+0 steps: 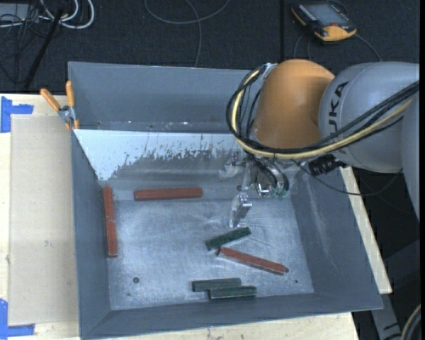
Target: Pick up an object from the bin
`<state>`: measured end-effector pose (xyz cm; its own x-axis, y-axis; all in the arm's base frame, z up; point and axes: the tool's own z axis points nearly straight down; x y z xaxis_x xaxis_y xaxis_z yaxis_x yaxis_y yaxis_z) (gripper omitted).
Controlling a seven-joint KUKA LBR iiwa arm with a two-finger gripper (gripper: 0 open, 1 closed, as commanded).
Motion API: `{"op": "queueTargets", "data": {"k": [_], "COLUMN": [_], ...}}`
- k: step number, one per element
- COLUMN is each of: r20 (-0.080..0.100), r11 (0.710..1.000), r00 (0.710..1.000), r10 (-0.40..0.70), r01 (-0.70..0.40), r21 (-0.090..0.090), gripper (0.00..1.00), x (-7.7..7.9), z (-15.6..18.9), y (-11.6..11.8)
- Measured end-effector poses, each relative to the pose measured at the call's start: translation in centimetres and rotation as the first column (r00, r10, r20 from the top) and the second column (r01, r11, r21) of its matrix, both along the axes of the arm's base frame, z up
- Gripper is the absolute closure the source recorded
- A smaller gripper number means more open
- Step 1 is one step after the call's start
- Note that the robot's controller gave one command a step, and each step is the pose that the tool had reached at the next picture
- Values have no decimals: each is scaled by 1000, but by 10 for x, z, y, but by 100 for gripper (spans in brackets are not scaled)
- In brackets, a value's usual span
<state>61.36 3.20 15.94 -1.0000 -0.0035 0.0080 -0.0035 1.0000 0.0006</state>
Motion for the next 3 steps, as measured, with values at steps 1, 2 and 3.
{"op": "queueTargets", "data": {"k": [1, 2, 3], "r20": [7, 3, 3], "r11": [1000, 999, 999], "r00": [1000, 999, 999], "r10": [-1, -54, -54], "r01": [1, 54, 54], "r21": [0, 5, 5], "gripper": [0, 100, 100], "x": [2, -58, -58], "z": [5, -79, -79], "y": [0, -27, -27]}}
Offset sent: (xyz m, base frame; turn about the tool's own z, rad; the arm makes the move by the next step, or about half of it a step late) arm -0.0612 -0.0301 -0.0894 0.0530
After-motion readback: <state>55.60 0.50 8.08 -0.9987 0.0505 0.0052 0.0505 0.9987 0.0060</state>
